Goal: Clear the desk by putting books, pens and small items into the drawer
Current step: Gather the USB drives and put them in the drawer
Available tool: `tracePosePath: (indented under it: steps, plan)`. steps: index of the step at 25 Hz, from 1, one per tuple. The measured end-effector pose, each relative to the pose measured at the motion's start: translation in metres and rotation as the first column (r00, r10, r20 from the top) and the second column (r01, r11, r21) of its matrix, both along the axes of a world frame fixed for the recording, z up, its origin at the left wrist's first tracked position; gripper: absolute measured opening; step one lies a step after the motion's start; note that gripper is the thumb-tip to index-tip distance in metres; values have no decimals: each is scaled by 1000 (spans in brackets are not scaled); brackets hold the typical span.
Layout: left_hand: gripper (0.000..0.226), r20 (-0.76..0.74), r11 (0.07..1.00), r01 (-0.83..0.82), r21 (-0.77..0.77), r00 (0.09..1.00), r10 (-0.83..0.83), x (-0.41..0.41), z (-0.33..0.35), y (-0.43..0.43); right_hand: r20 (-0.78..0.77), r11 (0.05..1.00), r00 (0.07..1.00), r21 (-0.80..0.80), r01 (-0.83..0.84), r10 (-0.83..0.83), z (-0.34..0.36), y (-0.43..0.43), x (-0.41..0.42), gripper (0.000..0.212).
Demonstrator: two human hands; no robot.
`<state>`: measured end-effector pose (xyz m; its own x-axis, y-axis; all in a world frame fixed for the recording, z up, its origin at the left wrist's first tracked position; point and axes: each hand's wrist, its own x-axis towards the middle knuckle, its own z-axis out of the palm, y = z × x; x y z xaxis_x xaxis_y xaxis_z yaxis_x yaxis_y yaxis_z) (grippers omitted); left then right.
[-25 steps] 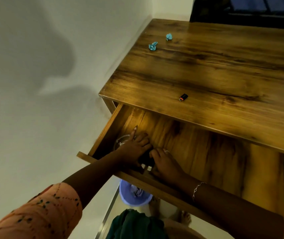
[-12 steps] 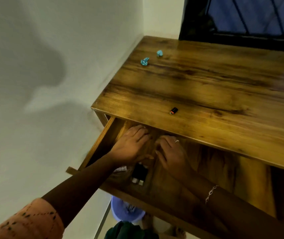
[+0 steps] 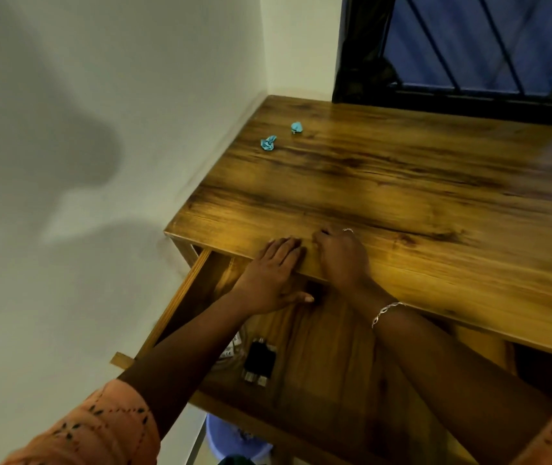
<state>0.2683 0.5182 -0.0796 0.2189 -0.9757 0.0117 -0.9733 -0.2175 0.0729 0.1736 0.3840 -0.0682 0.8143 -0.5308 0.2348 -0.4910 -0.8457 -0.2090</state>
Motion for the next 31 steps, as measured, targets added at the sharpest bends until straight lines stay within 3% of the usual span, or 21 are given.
tracePosePath:
  steps: [3,5,8,11,16,22,26,29,31]
  plan:
    - [106,-40,1000,-4,24,999,5,1,2,-1,15,999,999,-9,-35,35,4,-1,0,13]
    - [101,-141,999,-18,40,990,24,3,9,1,127,998,990,4,-55,54,10,6,-13,12]
    - [88,-314,975,-193,-114,938,149,6,10,23,326,981,928,18,-196,179,2,38,-51,17]
    - [74,-282,943,-230,-241,946,158,4,1,53,191,919,916,111,-378,353,-37,78,-83,28]
    - [72,-400,921,-332,-202,887,232,-11,-2,74,-21,842,855,184,-507,519,-86,108,-86,27]
    - [69,-378,924,-328,-197,895,237,-31,-13,87,-123,812,843,370,-451,524,-89,119,-74,24]
    - [66,-375,913,-351,-206,891,258,-41,-16,100,-171,811,830,386,-439,531,-92,125,-70,39]
    - [64,-378,911,-360,-200,887,267,-51,-20,110,-93,810,884,455,-371,458,-89,126,-71,40]
    - [65,-361,908,-363,-210,892,273,-59,-20,115,4,818,936,484,-311,353,-81,119,-77,29]
